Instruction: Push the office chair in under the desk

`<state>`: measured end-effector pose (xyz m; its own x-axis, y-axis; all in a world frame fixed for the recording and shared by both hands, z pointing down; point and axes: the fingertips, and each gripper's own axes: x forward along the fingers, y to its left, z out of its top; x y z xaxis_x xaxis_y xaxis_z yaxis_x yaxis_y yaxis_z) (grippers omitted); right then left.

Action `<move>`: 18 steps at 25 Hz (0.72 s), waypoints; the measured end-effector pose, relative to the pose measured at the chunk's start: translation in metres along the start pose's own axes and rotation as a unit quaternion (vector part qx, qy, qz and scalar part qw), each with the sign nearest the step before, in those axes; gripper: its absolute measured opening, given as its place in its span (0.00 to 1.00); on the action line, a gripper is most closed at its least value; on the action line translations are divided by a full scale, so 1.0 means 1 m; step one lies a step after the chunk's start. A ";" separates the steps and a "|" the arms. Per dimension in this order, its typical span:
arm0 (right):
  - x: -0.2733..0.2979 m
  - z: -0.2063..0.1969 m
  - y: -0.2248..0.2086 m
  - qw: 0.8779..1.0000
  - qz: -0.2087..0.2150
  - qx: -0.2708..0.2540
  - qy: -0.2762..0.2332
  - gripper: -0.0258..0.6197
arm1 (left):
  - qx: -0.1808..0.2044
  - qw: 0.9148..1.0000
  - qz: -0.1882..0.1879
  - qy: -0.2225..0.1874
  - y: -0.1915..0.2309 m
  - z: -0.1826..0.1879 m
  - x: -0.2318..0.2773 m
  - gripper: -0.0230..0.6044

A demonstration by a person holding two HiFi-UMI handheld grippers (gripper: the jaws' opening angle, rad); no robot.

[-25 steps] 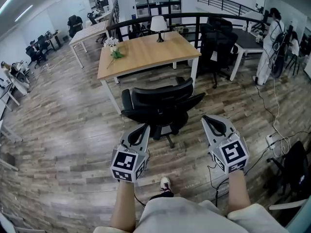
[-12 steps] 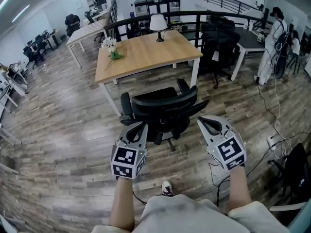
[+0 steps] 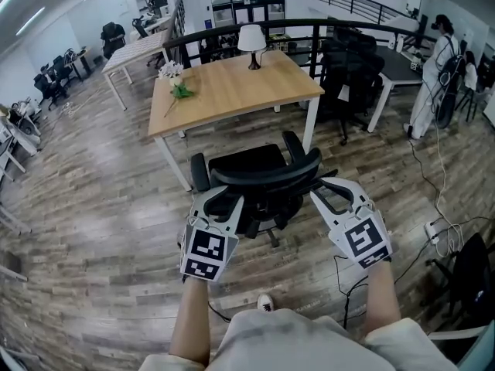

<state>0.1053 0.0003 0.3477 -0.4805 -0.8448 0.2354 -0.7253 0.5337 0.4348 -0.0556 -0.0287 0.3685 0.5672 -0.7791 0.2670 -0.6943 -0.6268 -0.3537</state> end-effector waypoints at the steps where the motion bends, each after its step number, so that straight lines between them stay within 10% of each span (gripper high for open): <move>1: 0.002 0.001 0.000 1.000 0.002 -0.004 -0.001 0.24 | 0.013 1.000 -0.001 0.005 0.000 0.000 0.002 0.27; 12: 0.031 -0.002 0.000 0.990 0.029 -0.132 0.028 0.29 | 0.160 0.985 -0.022 0.061 0.004 -0.010 0.016 0.34; 18: 0.050 -0.028 0.001 0.973 0.028 -0.217 0.077 0.29 | 0.261 0.960 -0.018 0.095 -0.002 -0.022 0.030 0.34</move>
<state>0.0938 -0.0424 0.3840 -0.4089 -0.8289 0.3818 -0.4073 0.5402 0.7364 -0.0470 -0.0516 0.3967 0.4620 -0.7765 0.4284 -0.3305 -0.5990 -0.7294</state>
